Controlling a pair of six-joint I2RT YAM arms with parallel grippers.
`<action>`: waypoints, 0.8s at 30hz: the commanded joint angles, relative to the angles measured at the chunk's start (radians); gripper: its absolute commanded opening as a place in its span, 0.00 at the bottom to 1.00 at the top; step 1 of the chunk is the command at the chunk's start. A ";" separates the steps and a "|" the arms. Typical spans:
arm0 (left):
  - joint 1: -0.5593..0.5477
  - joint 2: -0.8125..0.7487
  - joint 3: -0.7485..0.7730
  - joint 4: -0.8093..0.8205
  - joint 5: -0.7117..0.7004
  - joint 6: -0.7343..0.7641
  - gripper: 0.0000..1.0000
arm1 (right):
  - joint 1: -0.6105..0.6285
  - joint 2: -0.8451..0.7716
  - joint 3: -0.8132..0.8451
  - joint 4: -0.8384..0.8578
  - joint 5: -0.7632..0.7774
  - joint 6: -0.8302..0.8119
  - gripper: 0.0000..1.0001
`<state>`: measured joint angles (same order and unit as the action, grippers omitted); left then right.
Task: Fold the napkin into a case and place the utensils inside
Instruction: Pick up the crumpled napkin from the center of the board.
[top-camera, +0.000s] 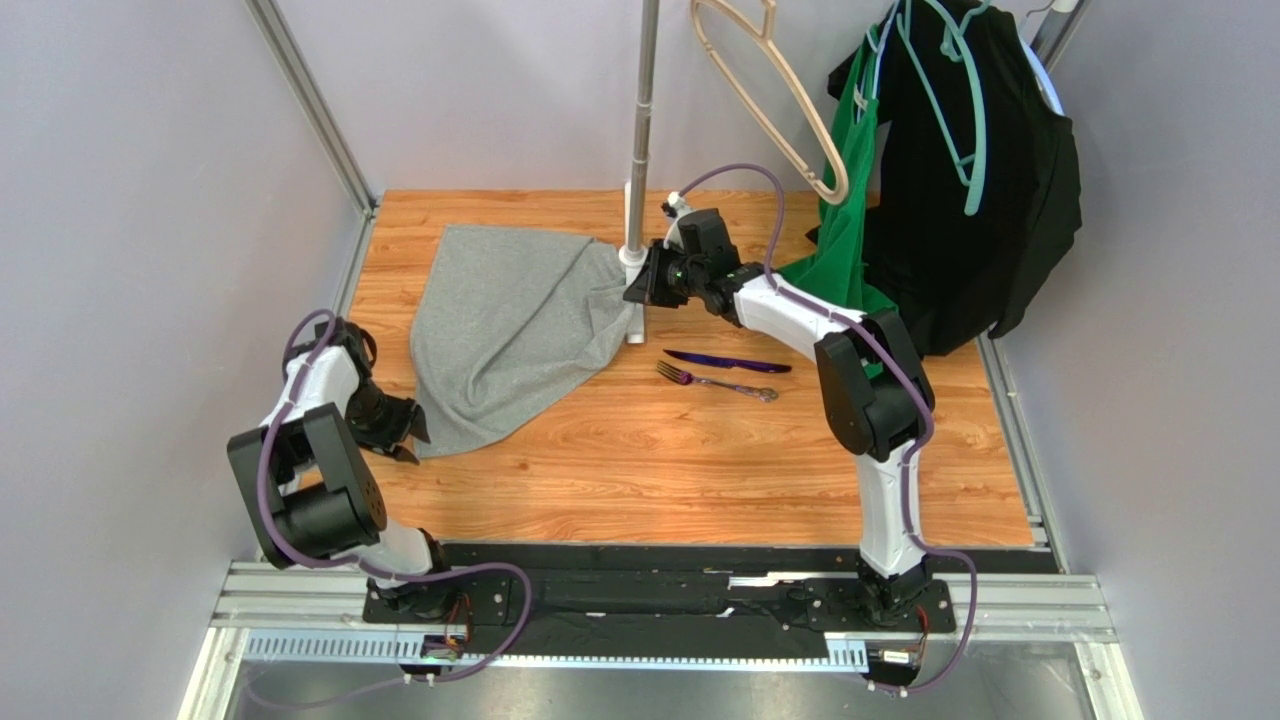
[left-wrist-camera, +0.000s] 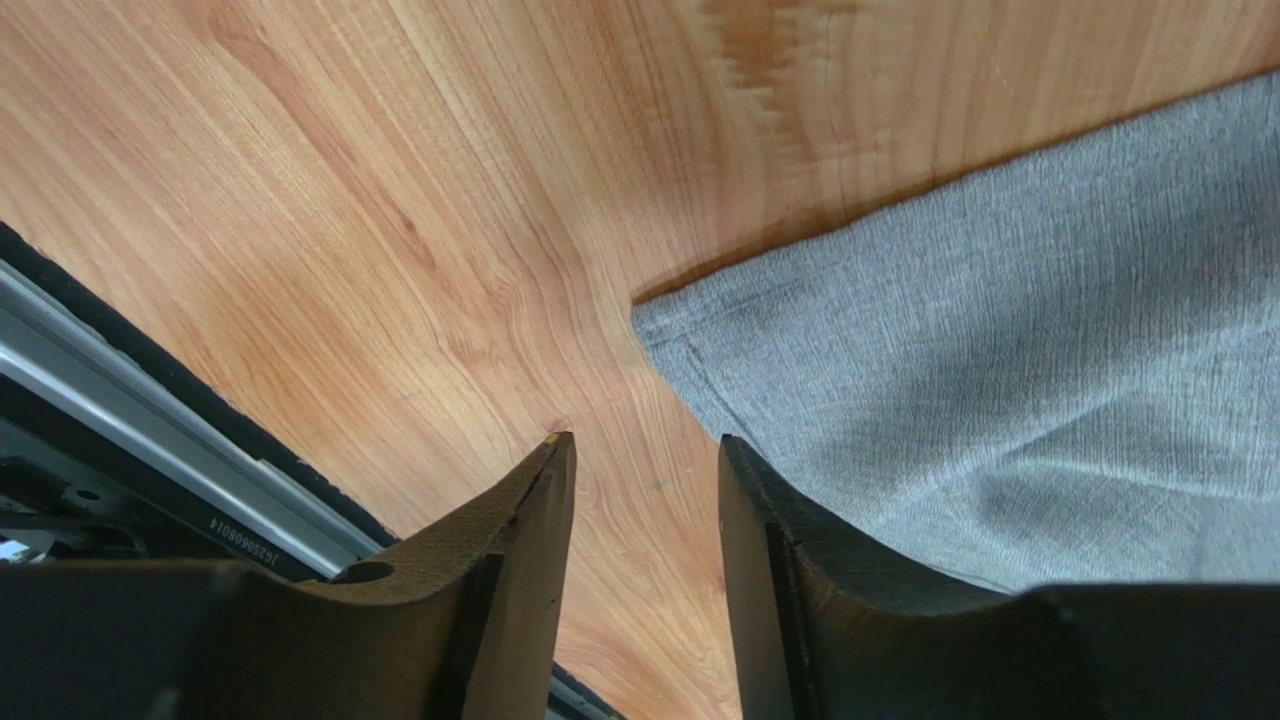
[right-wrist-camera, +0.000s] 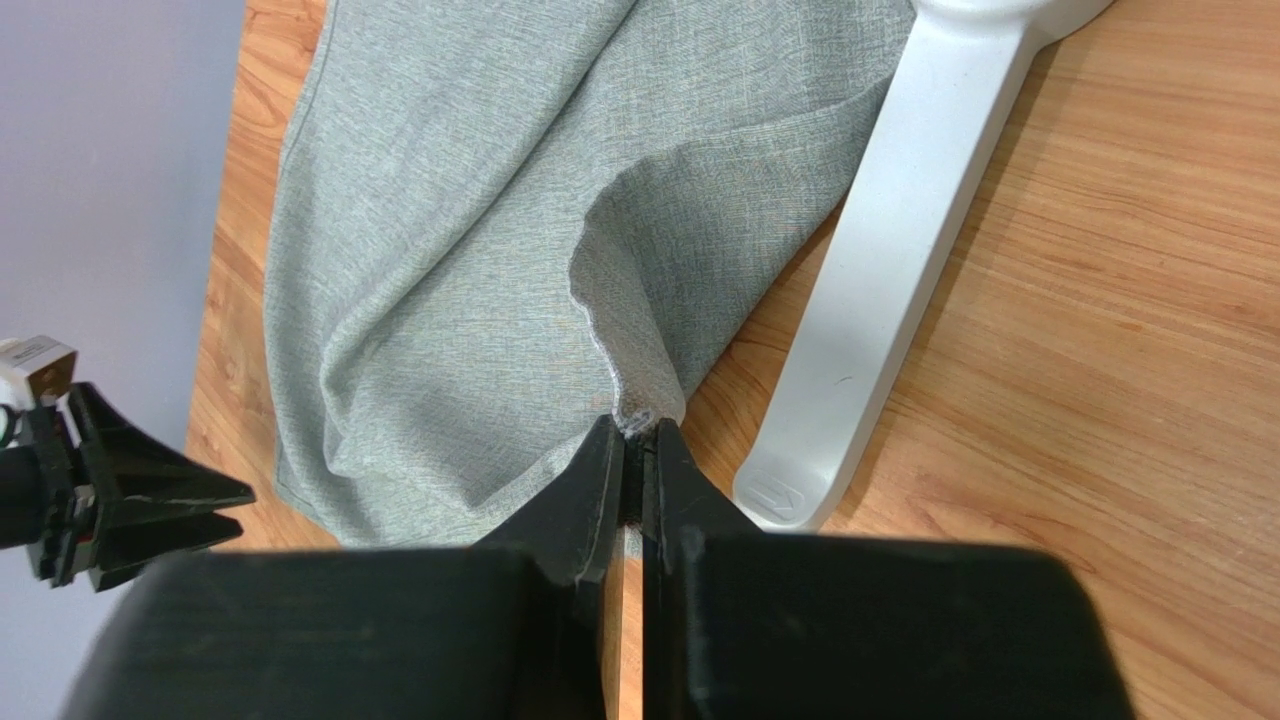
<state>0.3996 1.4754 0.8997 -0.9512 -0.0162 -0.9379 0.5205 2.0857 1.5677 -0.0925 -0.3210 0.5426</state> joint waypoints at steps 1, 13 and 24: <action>0.005 0.042 0.047 0.020 -0.039 -0.018 0.50 | 0.004 -0.067 -0.006 0.065 -0.029 0.016 0.00; 0.007 0.134 -0.014 0.178 -0.004 -0.059 0.48 | 0.007 -0.101 -0.034 0.083 -0.041 0.014 0.00; 0.013 -0.111 0.016 0.125 -0.037 0.016 0.00 | 0.056 -0.203 -0.054 -0.013 -0.044 -0.029 0.00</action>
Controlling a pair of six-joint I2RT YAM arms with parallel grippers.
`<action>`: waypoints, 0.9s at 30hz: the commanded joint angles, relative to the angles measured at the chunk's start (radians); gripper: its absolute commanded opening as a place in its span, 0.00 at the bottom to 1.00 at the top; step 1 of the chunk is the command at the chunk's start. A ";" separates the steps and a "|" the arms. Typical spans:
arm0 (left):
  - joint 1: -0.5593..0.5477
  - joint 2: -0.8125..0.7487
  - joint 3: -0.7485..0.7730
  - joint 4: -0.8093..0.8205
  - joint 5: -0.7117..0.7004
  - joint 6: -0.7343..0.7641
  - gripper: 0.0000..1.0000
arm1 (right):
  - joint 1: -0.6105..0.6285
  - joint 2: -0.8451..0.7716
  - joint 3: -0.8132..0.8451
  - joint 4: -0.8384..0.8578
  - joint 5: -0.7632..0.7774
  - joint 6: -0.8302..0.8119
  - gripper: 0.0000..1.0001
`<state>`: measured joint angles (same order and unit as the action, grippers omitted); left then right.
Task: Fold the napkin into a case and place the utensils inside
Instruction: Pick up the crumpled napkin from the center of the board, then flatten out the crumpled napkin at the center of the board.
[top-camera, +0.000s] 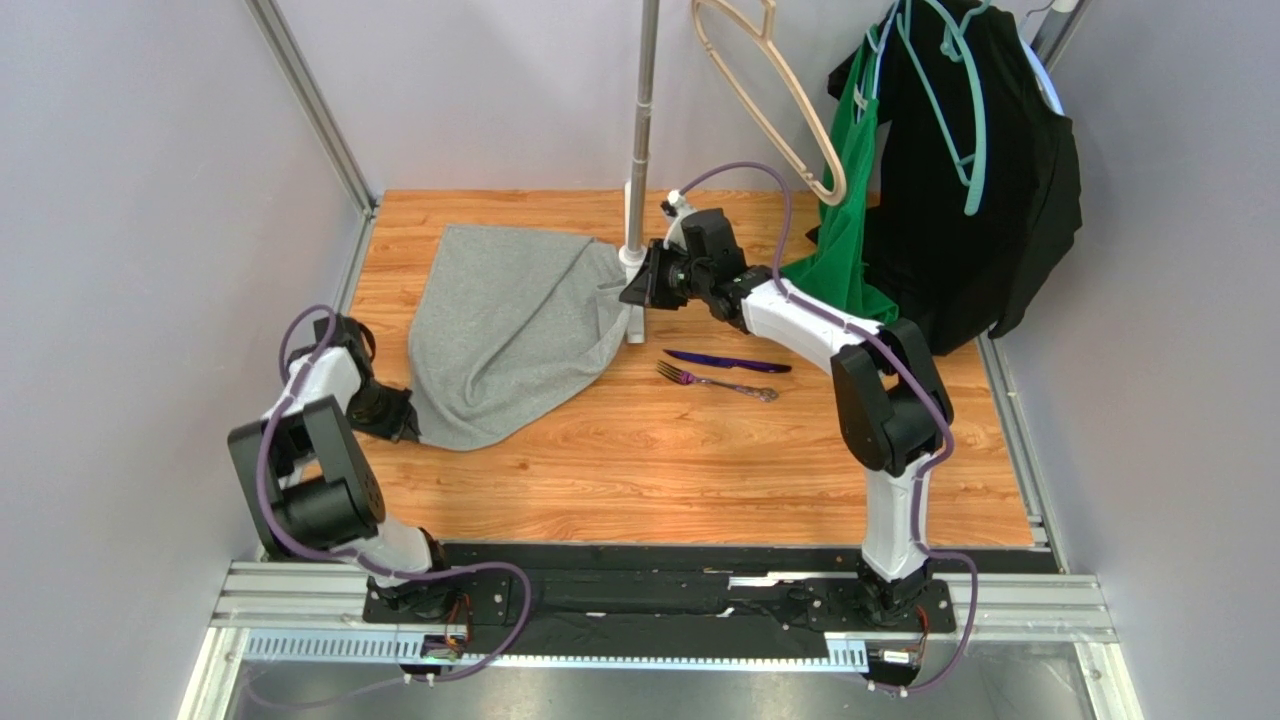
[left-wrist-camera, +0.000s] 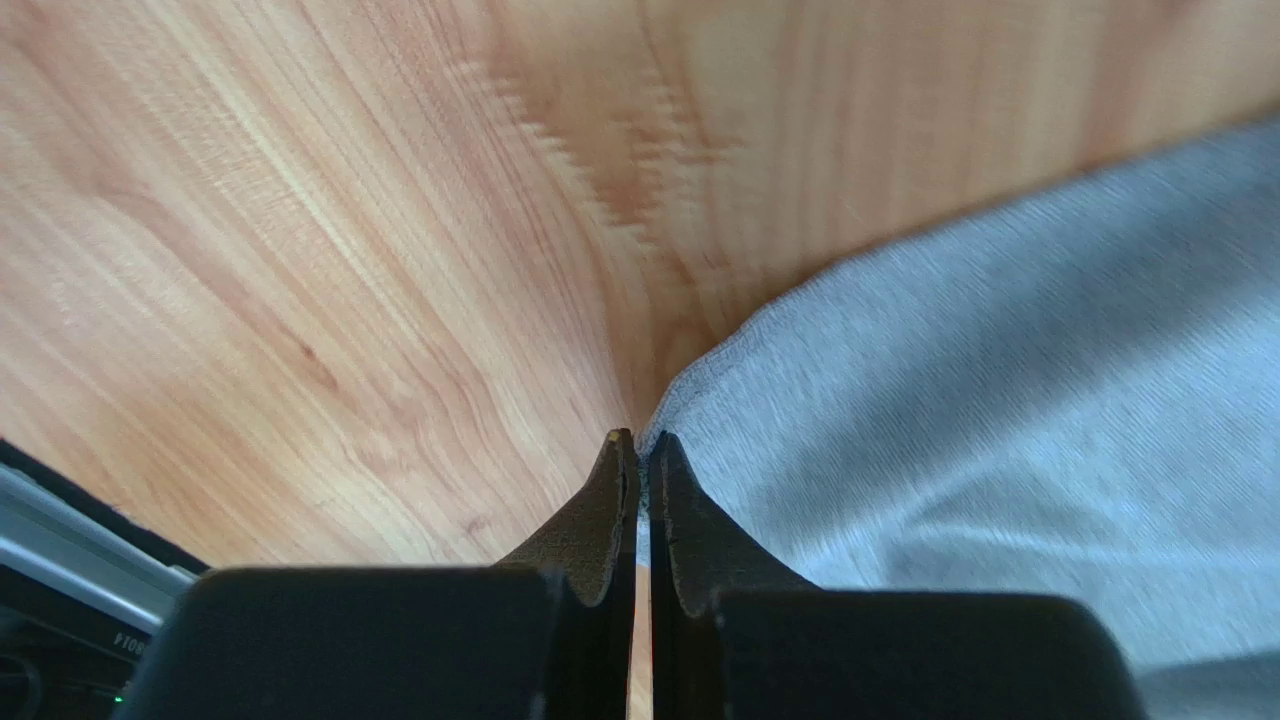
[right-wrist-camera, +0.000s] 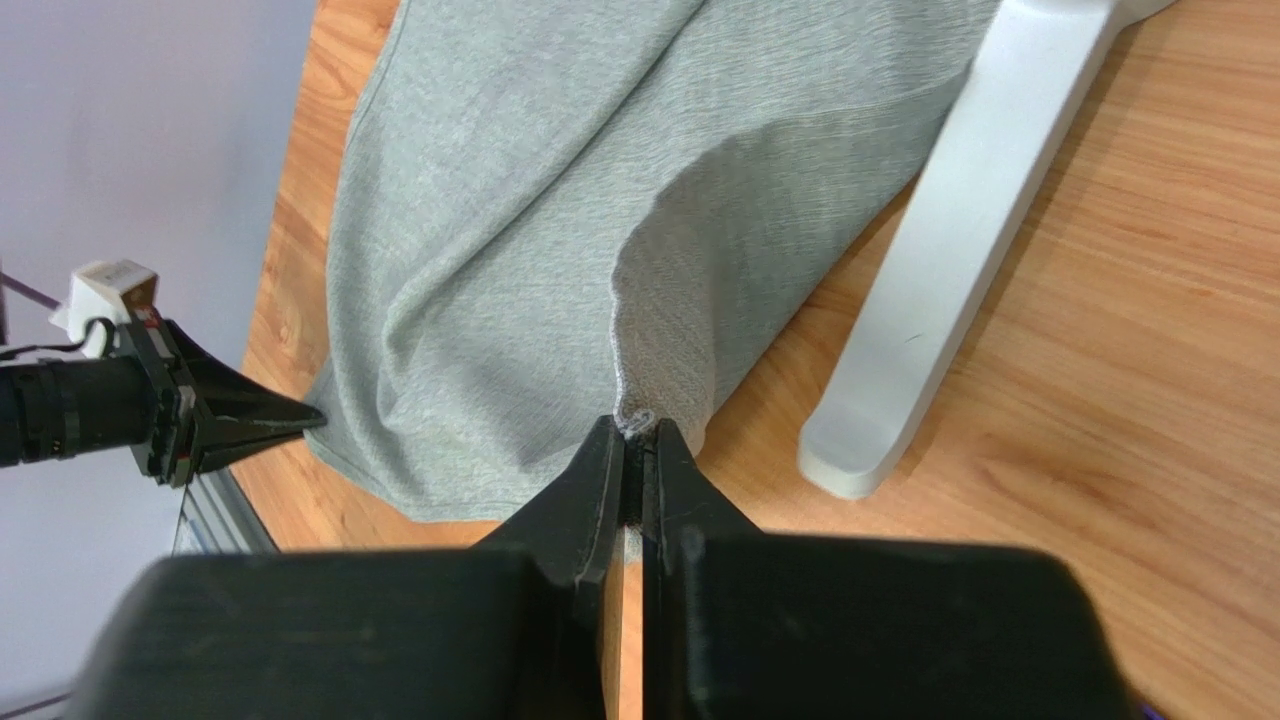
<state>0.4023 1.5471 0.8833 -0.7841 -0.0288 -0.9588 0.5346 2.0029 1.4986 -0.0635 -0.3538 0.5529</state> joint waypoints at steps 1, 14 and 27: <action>0.010 -0.230 0.058 -0.055 -0.028 0.067 0.00 | 0.062 -0.140 0.018 -0.065 -0.001 -0.047 0.00; 0.010 -0.729 0.572 -0.204 -0.069 0.201 0.00 | 0.185 -0.599 0.121 -0.366 0.186 -0.188 0.00; 0.010 -0.800 1.090 -0.316 -0.316 0.301 0.00 | 0.294 -0.983 0.040 -0.369 0.098 -0.137 0.00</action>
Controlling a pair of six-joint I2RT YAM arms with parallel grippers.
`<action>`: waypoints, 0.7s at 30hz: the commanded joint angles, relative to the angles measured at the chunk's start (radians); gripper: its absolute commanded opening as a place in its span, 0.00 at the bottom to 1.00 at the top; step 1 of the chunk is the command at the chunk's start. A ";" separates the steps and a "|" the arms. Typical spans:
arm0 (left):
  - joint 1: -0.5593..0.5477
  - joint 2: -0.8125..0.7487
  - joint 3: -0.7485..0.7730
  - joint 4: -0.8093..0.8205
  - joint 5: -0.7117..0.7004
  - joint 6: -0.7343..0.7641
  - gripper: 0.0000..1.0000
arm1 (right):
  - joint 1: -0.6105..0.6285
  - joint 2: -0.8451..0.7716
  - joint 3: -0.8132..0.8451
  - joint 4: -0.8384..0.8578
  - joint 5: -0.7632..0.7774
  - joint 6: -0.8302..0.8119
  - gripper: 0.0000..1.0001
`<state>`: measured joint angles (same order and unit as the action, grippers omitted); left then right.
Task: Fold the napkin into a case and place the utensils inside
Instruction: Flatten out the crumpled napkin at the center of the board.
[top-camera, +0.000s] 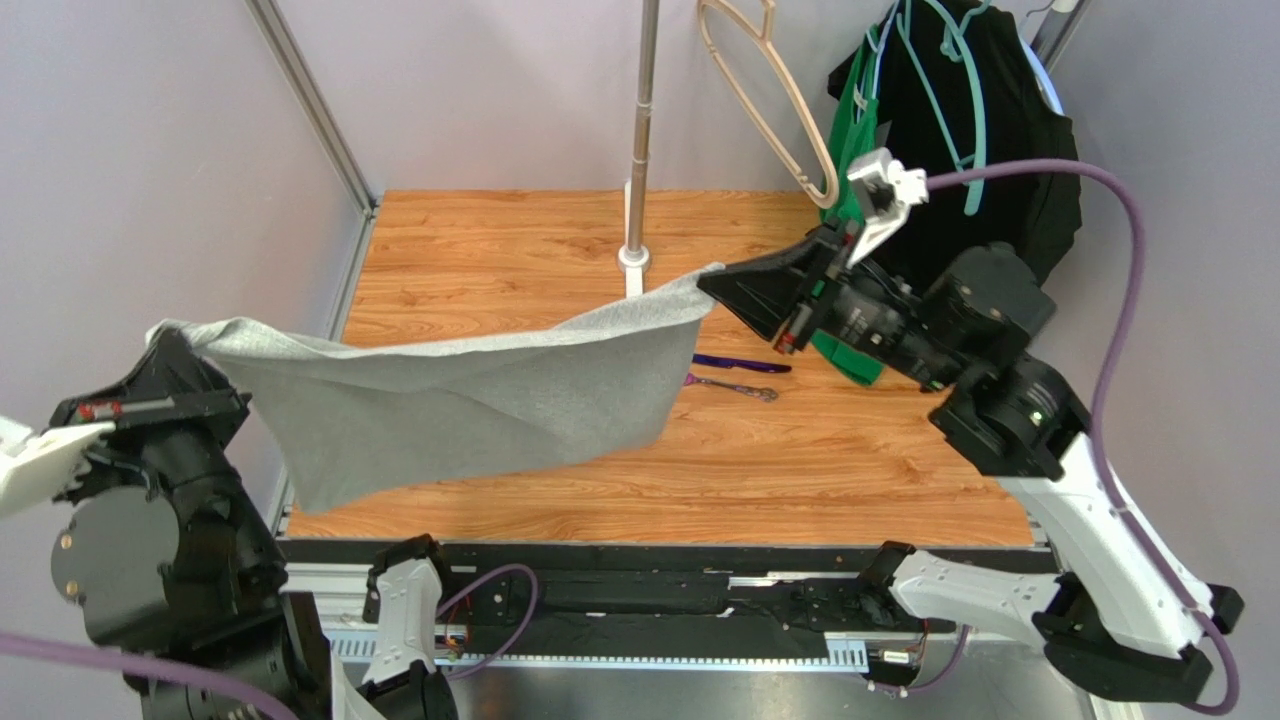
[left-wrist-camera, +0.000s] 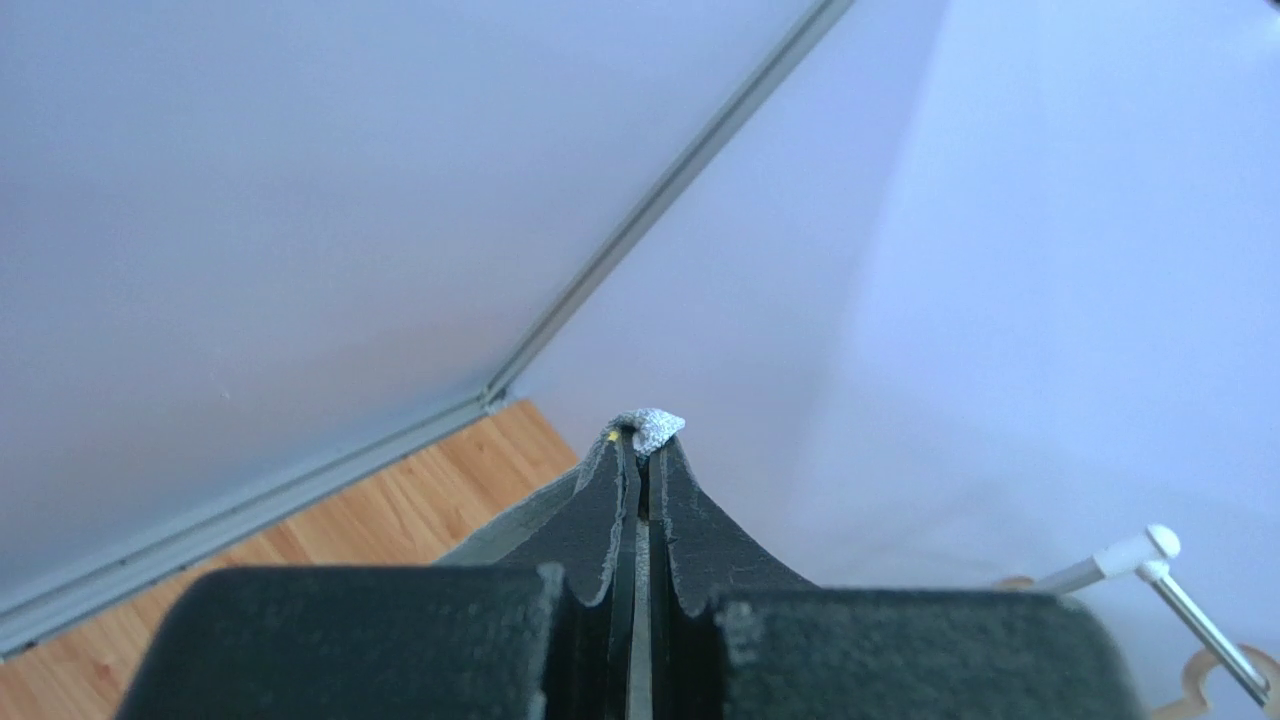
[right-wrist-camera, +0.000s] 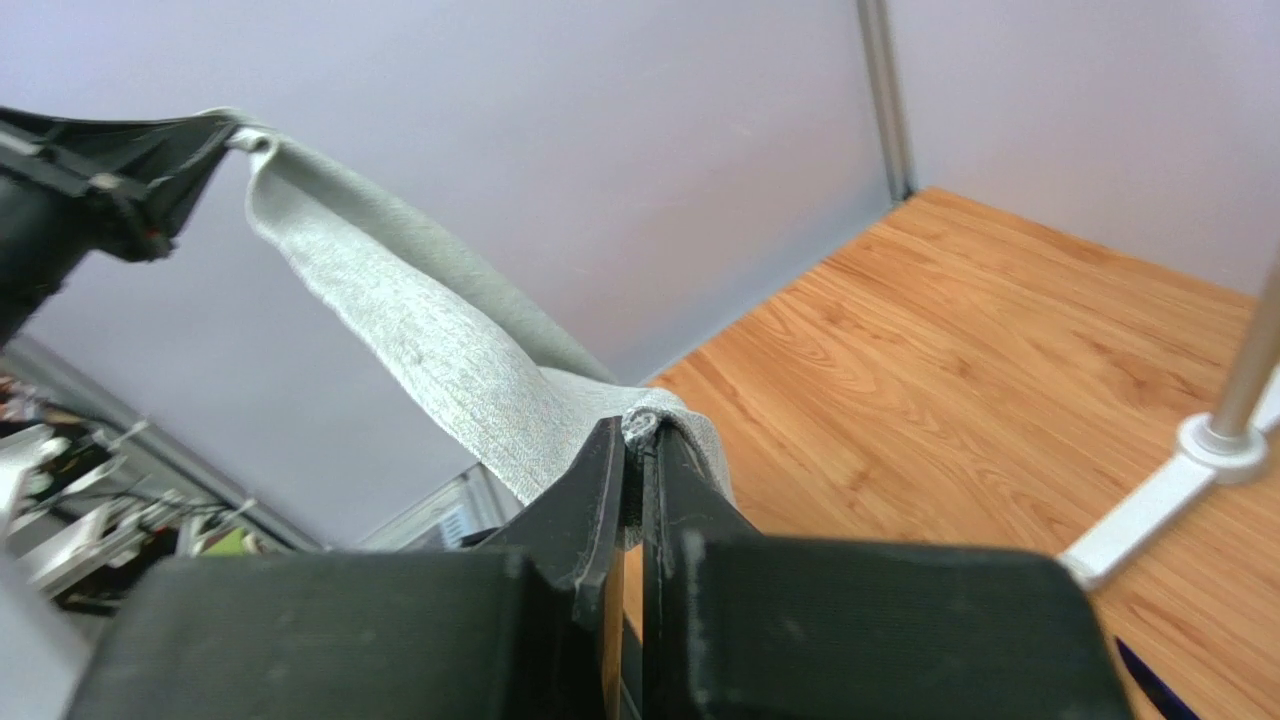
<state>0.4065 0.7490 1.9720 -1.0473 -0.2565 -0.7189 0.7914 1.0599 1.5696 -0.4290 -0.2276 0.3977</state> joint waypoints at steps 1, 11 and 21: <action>0.006 -0.010 -0.013 -0.043 -0.096 0.064 0.00 | 0.061 -0.053 -0.057 0.005 -0.023 0.020 0.00; 0.006 -0.017 -0.395 0.196 -0.089 0.090 0.00 | 0.037 0.104 -0.080 0.042 0.050 -0.026 0.00; 0.005 0.339 -0.791 0.742 0.109 0.108 0.00 | -0.190 0.728 0.062 0.321 -0.062 0.043 0.00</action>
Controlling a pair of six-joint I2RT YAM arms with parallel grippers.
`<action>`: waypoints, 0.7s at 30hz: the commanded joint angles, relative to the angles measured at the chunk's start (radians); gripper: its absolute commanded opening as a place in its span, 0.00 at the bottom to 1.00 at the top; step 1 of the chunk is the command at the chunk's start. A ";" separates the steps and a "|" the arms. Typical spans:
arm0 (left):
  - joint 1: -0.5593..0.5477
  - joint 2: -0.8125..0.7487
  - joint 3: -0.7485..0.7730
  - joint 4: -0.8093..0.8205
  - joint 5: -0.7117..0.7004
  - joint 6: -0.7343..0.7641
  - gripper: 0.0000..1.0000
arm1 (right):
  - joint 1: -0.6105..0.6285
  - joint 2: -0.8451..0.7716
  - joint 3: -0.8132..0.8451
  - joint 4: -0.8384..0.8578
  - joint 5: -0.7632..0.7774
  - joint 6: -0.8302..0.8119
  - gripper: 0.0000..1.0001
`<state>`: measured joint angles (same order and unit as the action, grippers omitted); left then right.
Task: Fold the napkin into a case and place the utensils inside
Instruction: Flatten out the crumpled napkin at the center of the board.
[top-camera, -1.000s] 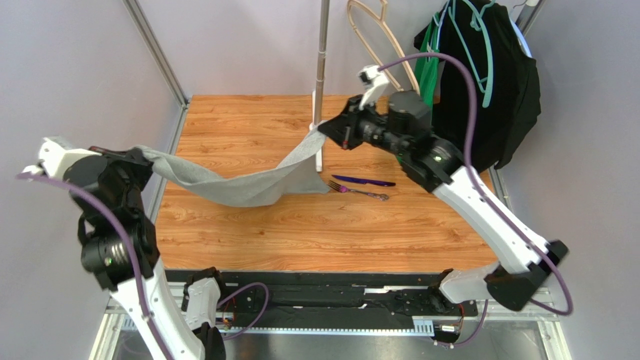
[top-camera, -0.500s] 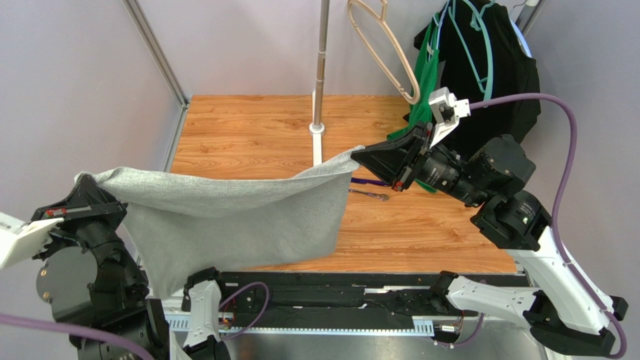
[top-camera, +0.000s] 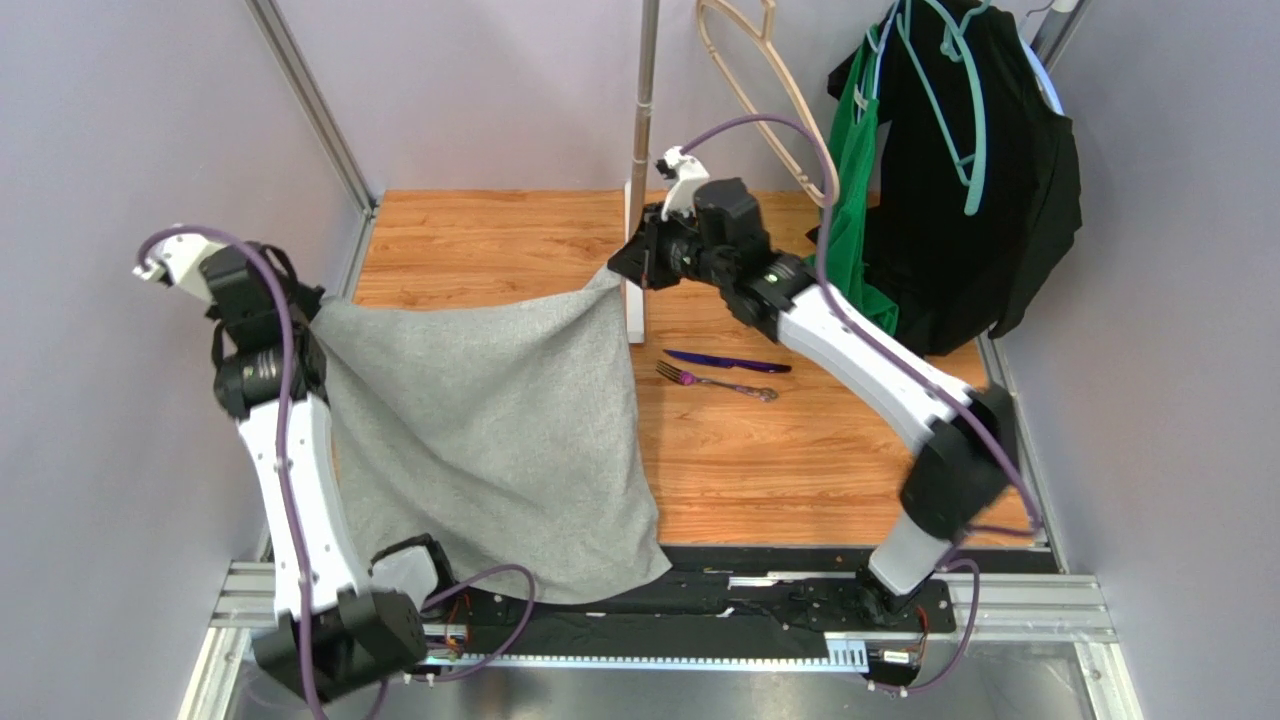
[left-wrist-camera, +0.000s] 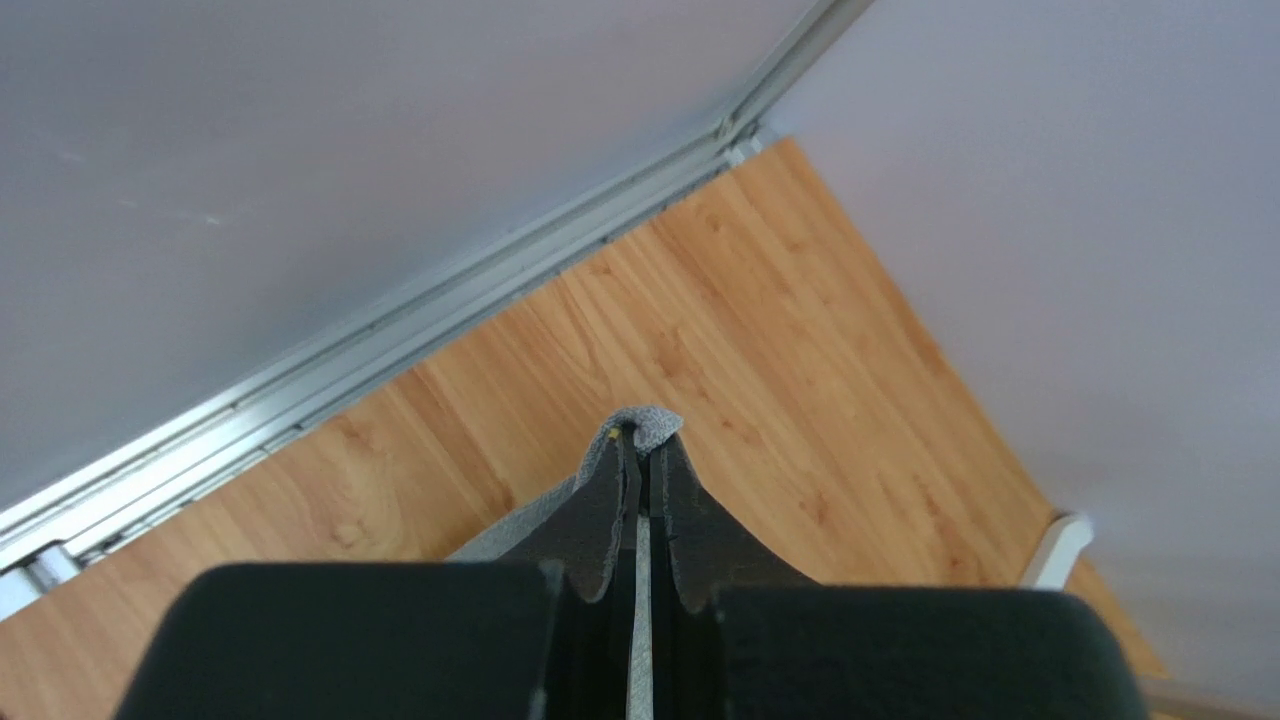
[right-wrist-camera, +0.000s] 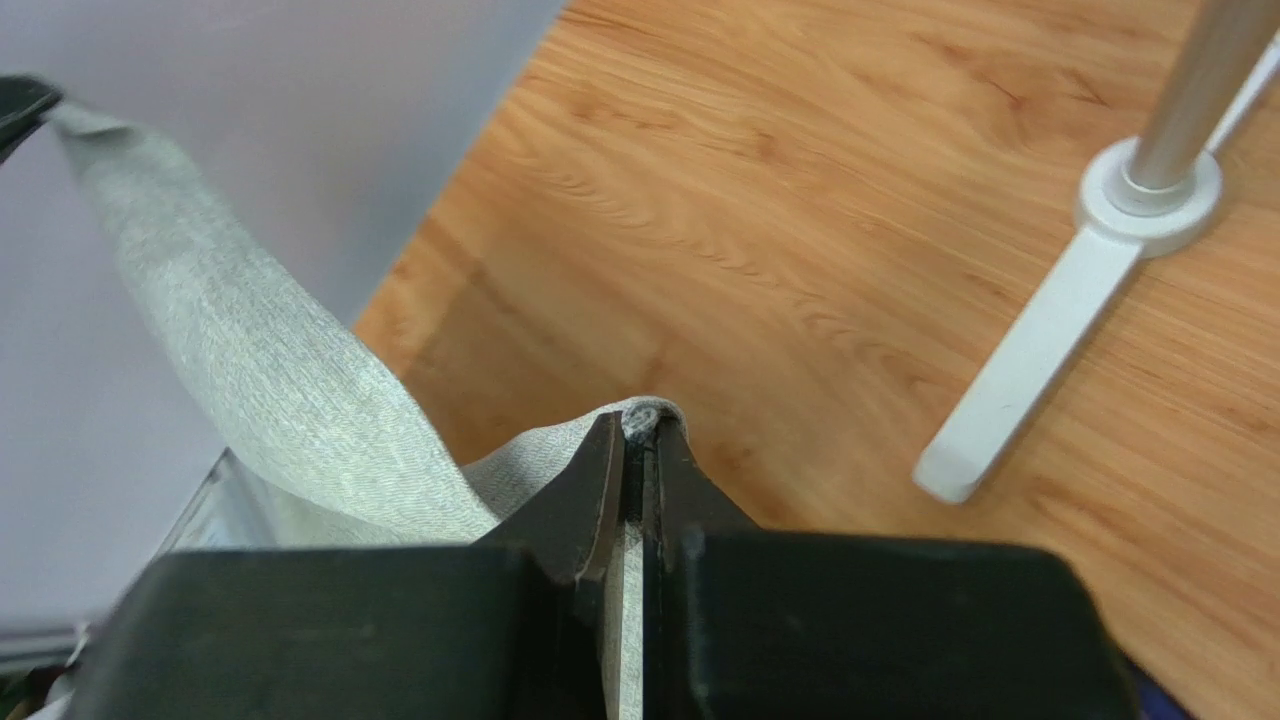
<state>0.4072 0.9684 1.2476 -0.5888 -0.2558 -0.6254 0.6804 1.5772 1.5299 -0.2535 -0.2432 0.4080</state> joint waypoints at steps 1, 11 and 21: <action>-0.010 0.157 -0.080 0.329 0.125 0.013 0.00 | -0.094 0.272 0.180 0.155 -0.048 0.031 0.00; -0.022 0.683 0.054 0.532 0.112 -0.001 0.00 | -0.119 0.743 0.556 0.212 0.001 0.034 0.02; -0.123 0.825 0.428 -0.023 -0.155 0.053 0.65 | -0.101 0.830 0.796 -0.090 0.217 -0.070 0.84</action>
<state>0.3202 1.8534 1.6032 -0.3897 -0.2852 -0.5930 0.5735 2.4817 2.3116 -0.2432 -0.1520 0.4068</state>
